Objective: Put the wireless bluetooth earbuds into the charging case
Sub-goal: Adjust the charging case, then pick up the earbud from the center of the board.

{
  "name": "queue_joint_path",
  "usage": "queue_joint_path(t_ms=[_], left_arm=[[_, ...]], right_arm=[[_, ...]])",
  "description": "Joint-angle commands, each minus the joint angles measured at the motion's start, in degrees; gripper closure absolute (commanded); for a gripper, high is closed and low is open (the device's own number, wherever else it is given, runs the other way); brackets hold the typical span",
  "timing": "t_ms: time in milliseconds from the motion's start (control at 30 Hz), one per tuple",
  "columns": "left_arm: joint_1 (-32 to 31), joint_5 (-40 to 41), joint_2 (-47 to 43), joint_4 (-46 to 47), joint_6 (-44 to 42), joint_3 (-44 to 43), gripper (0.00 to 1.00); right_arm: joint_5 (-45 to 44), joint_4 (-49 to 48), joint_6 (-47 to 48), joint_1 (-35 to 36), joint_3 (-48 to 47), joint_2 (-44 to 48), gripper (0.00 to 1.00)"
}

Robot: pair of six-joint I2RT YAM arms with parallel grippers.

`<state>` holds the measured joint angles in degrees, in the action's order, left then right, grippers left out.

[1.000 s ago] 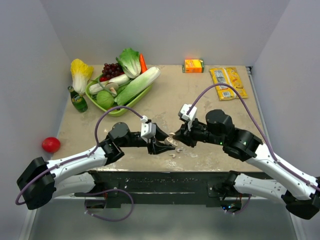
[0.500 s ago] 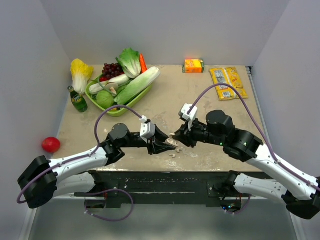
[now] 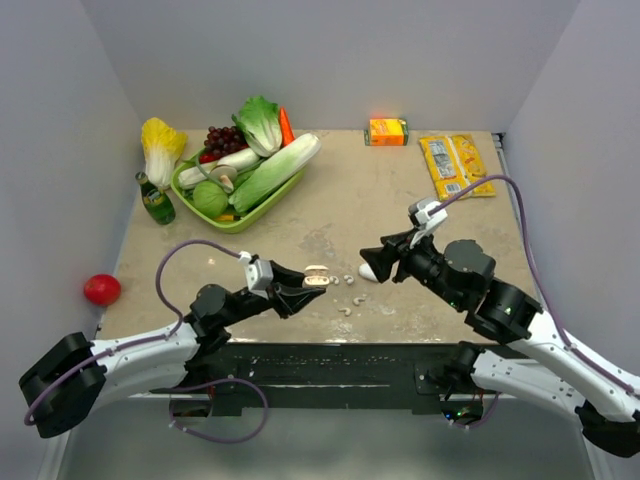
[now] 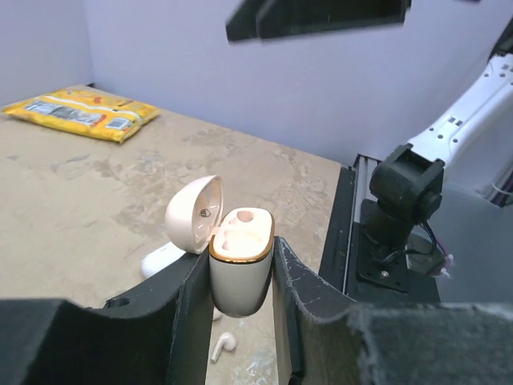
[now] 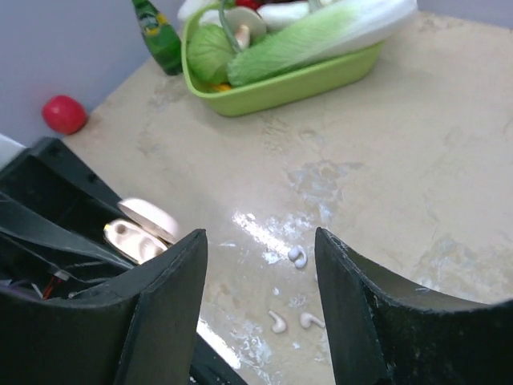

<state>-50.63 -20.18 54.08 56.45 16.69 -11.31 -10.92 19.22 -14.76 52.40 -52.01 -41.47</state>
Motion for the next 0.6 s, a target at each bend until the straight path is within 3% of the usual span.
queue_joint_path(t_ms=[0, 200, 333, 533, 567], left_arm=[[0.18, 9.54, -3.02, 17.17, 3.52, 6.90, 1.00], [0.36, 8.24, 0.66, 29.49, 5.98, 11.31, 1.00], [0.27, 7.26, 4.00, 30.83, 6.51, 11.31, 1.00], [0.18, 9.20, 6.56, 38.29, 6.25, 15.52, 1.00], [0.18, 9.11, 6.82, 39.26, 6.08, 16.05, 1.00]], right_arm=[[-3.85, -5.06, -7.63, -0.11, 9.79, -0.10, 0.41], [-1.30, -8.15, -10.81, -0.19, 16.40, -2.73, 0.41], [-2.52, -7.71, -12.04, -0.19, 17.38, -7.29, 0.43], [-1.04, -10.68, -15.12, -0.11, 21.51, -12.75, 0.55], [-1.21, -10.96, -15.21, -0.11, 21.95, -13.97, 0.62]])
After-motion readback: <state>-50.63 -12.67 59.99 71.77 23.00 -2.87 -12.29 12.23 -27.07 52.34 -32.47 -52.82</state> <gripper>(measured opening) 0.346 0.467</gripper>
